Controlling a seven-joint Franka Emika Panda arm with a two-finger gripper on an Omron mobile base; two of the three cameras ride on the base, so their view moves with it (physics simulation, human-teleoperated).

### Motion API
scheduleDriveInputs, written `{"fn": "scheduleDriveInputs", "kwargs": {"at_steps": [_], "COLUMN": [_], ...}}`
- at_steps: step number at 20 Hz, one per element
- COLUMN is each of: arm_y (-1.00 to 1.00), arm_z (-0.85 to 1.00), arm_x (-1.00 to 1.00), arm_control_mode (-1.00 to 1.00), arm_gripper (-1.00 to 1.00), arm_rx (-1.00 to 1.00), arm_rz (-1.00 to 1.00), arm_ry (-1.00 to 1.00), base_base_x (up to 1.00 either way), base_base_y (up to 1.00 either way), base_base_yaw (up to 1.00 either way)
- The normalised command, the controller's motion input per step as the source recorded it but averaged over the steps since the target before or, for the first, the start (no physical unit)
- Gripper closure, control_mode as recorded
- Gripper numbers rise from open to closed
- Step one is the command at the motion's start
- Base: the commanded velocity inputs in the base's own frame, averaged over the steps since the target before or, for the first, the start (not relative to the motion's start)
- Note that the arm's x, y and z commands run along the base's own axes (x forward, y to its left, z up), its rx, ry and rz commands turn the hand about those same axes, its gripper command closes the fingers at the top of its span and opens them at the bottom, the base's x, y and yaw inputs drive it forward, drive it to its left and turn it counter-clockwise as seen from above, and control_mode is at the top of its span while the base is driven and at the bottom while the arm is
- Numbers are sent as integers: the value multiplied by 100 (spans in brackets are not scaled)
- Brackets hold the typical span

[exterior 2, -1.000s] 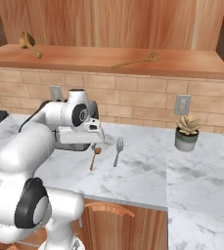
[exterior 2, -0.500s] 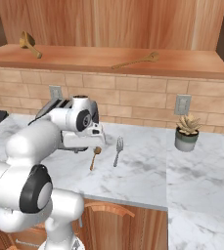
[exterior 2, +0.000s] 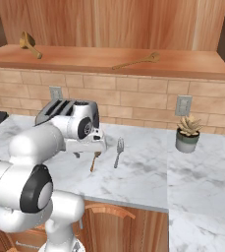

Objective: Organize the utensils by type. Pick up the wooden spoons from the counter and place them in the open cabinet. Then pick up the metallic utensils from the counter and place them in the open drawer.

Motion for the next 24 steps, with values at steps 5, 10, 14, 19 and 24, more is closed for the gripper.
{"fn": "scheduleDriveInputs", "kwargs": {"at_steps": [5,10,14,19,24], "arm_y": [0,0,0,0,0], "arm_z": [-30,-25,-18,-17,-17], "arm_x": [0,14,24,26,11], "arm_control_mode": [-100,-100,-100,-100,-100], "arm_gripper": [-100,-100,-100,-100,-100], "arm_rx": [0,0,0,0,0], "arm_rz": [0,0,0,0,0], "arm_ry": [-13,-1,0,0,0], "base_base_x": [0,0,0,0,0], "base_base_y": [0,0,0,0,0], "base_base_yaw": [0,0,0,0,0]}}
